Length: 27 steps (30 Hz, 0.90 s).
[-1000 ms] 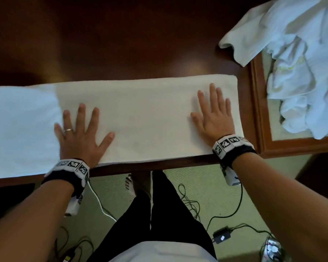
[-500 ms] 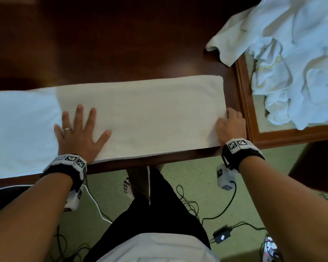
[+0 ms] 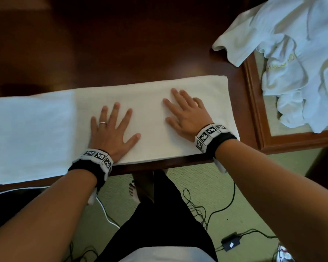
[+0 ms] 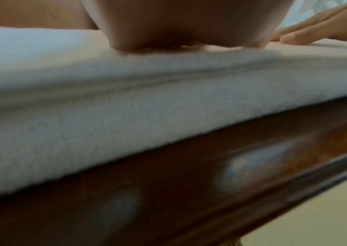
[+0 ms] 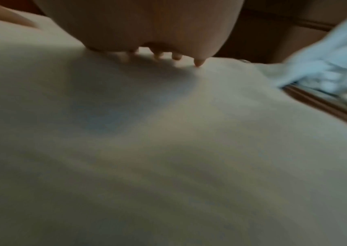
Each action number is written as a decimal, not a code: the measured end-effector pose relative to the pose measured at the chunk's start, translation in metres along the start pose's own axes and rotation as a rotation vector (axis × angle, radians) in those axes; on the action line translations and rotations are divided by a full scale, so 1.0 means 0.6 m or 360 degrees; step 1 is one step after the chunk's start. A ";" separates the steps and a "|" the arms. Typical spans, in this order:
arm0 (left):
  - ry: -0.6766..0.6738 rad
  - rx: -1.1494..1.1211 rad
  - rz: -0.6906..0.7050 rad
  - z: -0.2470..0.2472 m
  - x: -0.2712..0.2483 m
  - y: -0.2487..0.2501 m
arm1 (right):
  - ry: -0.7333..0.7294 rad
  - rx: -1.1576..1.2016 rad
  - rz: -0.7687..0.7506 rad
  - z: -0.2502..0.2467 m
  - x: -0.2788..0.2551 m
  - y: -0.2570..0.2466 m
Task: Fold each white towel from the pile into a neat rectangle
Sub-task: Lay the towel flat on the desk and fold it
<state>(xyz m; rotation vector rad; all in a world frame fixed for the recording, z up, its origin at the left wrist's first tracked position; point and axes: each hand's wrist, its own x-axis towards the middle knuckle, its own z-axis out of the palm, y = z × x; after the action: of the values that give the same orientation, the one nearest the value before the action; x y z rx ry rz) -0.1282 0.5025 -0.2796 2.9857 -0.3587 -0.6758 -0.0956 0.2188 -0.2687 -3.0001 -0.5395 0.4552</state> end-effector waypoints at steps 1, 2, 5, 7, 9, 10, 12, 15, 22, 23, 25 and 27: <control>0.0003 -0.0007 -0.0034 0.006 0.001 0.003 | -0.0057 -0.0020 0.0061 0.004 0.002 0.026; 0.0012 -0.0003 -0.0056 0.010 0.001 0.005 | -0.0091 0.0022 0.0215 0.003 0.002 0.060; 0.0041 0.0039 -0.0050 0.017 0.001 0.004 | -0.0183 0.0125 0.0680 -0.011 -0.010 0.149; 0.0043 0.0044 -0.0062 0.017 0.002 0.007 | -0.0077 0.0200 0.0792 -0.019 -0.019 0.164; 0.0042 0.0042 -0.0082 0.017 0.003 0.009 | 0.0212 0.0435 0.1029 -0.023 -0.030 0.156; 0.0031 0.0045 -0.0085 0.016 0.002 0.010 | 0.0350 0.0562 0.1155 -0.021 -0.039 0.150; -0.0010 0.0057 -0.0079 0.009 0.001 0.009 | 0.0443 0.0748 0.1335 -0.015 -0.064 0.140; -0.0069 0.0051 -0.0080 -0.001 -0.002 0.008 | 0.0299 0.0852 0.1474 -0.008 -0.096 0.129; -0.0235 -0.0011 -0.0166 -0.023 -0.021 0.018 | -0.0084 0.1333 0.1579 -0.017 -0.099 0.131; -0.0258 -0.0022 -0.0173 -0.028 -0.021 0.020 | -0.0125 0.1414 0.1561 -0.016 -0.099 0.132; -0.0286 -0.0076 -0.0190 -0.039 -0.019 0.023 | -0.0163 0.1461 0.1507 -0.021 -0.093 0.135; -0.0246 -0.0192 -0.0194 -0.055 -0.012 0.023 | -0.0096 0.1383 0.1439 -0.046 -0.078 0.144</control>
<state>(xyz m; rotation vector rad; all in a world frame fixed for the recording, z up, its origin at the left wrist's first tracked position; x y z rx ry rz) -0.1234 0.4908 -0.2453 2.8666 -0.1381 -0.9089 -0.1005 0.1212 -0.2391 -2.1870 0.8514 0.5968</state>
